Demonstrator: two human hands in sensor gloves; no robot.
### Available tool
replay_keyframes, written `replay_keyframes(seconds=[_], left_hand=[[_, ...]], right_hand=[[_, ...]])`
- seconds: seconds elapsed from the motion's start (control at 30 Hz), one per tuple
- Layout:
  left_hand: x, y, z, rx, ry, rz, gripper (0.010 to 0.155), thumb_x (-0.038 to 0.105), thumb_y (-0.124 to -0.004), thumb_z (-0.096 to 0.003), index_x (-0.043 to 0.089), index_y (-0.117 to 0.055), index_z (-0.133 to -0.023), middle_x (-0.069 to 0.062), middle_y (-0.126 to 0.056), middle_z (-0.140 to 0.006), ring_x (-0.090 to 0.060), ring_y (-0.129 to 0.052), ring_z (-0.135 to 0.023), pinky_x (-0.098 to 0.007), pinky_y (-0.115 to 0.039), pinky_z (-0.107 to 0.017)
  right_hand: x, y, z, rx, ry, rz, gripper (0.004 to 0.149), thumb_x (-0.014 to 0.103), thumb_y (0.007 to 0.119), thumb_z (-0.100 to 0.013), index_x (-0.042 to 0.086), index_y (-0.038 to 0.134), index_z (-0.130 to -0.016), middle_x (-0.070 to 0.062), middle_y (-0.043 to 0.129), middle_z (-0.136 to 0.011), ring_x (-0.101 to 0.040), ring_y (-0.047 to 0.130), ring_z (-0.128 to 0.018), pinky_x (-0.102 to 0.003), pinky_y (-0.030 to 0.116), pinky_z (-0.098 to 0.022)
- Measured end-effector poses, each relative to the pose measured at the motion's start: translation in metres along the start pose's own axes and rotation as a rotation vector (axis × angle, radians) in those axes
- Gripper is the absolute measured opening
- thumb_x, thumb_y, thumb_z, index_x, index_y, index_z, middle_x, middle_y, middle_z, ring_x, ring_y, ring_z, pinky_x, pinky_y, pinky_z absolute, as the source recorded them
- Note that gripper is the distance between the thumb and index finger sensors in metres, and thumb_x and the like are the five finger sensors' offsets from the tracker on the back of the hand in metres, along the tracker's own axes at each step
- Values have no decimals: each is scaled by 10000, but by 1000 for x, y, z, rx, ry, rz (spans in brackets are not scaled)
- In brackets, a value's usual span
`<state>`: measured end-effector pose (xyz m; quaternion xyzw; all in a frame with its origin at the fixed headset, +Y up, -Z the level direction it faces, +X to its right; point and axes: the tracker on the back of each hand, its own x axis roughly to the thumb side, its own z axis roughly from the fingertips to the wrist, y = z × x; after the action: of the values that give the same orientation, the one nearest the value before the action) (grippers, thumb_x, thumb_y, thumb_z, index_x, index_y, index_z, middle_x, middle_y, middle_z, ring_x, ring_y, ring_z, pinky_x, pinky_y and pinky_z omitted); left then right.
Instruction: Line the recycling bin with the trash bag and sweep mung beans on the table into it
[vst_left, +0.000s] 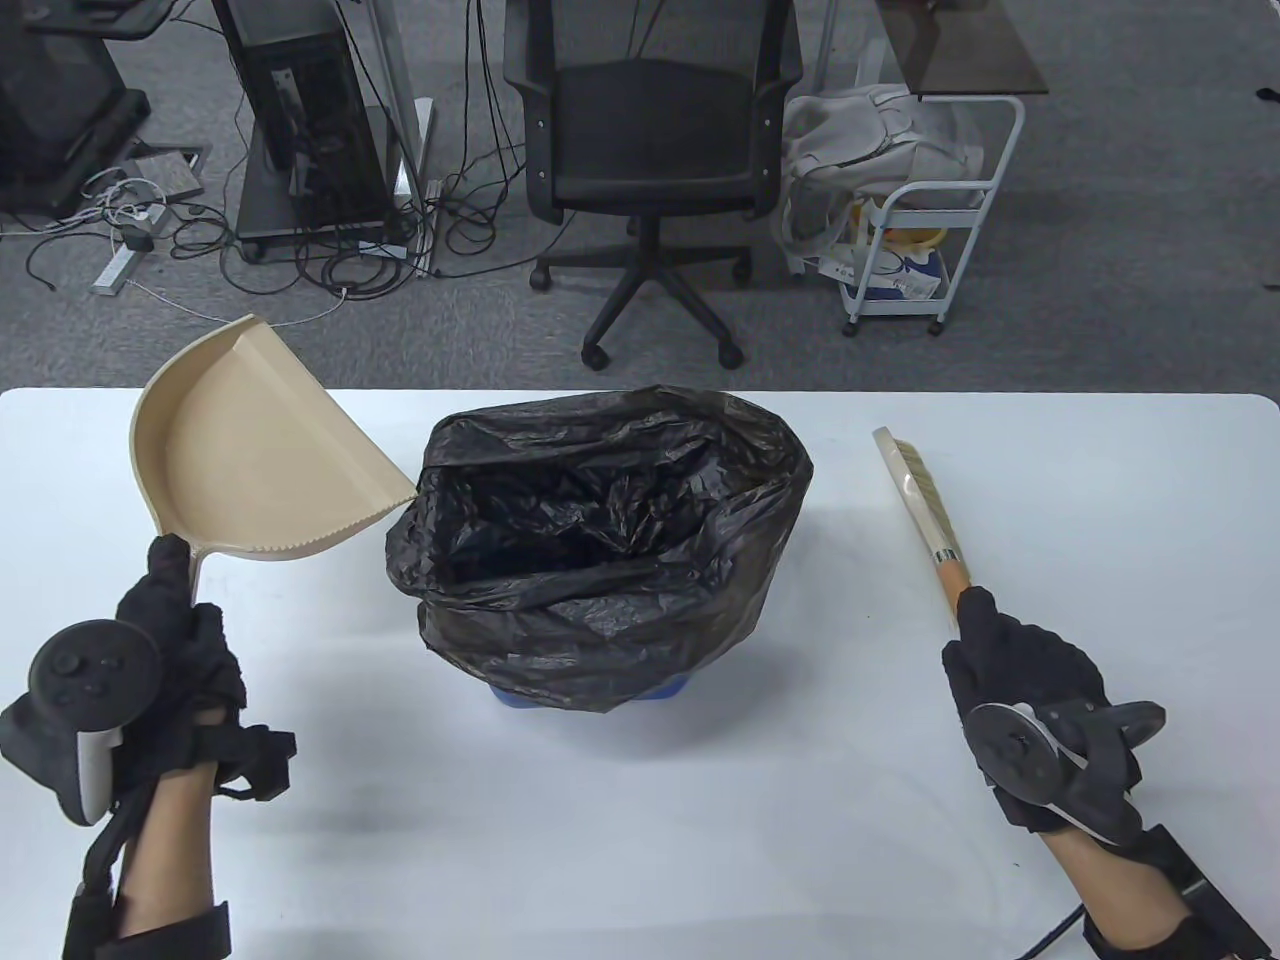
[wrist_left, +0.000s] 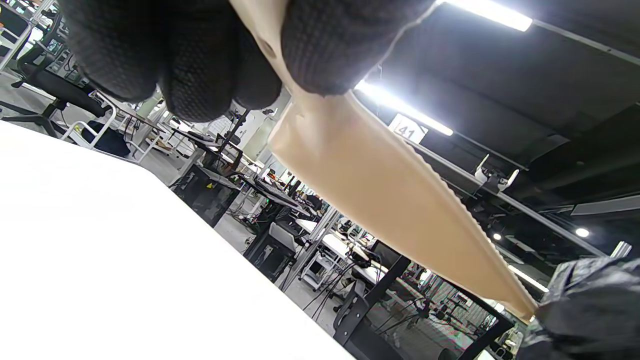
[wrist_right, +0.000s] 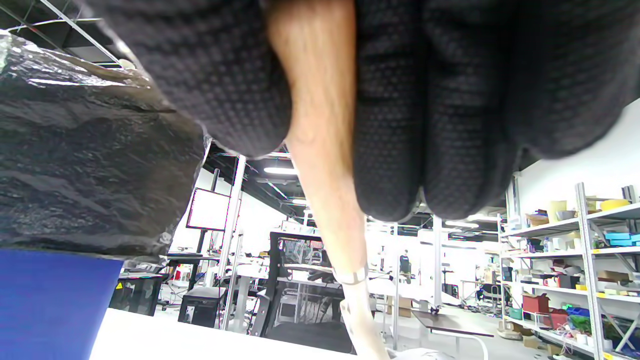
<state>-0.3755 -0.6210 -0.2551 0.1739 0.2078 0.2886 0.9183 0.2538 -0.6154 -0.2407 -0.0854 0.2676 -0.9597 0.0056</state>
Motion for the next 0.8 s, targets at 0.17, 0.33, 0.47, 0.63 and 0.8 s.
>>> replay_keyframes(seconds=[0.17, 0.33, 0.47, 0.63, 0.8], left_hand=[[-9, -18, -1, -23, 15, -5, 633, 143, -820, -518, 175, -623, -1119, -269, -758, -1073, -580, -847, -891, -701, -750, -616], [-13, -36, 1, -39, 13, -23, 634, 143, -820, -517, 178, -623, -1118, -268, -760, -1072, -577, -847, -893, -702, -747, -618], [-15, -52, 4, -56, 14, -22, 635, 141, -821, -515, 175, -622, -1118, -274, -760, -1069, -583, -846, -889, -704, -746, -616], [-17, -67, 8, -79, 12, -8, 637, 145, -822, -515, 177, -620, -1118, -268, -761, -1071, -576, -849, -891, -704, -746, -618], [-24, -75, 12, -83, 25, 16, 637, 142, -823, -514, 173, -622, -1118, -272, -760, -1068, -580, -849, -888, -707, -743, -616]], right_hand=[[-1, 2, 2, -3, 1, -2, 547, 307, 885, -467, -18, 882, -908, -288, 1048, -624, -477, 1071, -520, -598, 869, -383], [0, 4, 2, -5, 0, -4, 547, 301, 883, -466, -16, 878, -912, -293, 1045, -627, -482, 1070, -521, -602, 867, -381], [1, 5, 3, -13, -2, -5, 547, 292, 882, -464, -18, 877, -914, -299, 1041, -631, -488, 1066, -523, -605, 865, -382], [3, 5, 3, -15, -3, -2, 544, 281, 882, -461, -12, 875, -919, -306, 1034, -641, -496, 1060, -528, -608, 861, -386], [3, 6, 4, -40, -8, -1, 542, 267, 886, -454, -19, 879, -915, -315, 1031, -644, -504, 1055, -530, -615, 857, -388]])
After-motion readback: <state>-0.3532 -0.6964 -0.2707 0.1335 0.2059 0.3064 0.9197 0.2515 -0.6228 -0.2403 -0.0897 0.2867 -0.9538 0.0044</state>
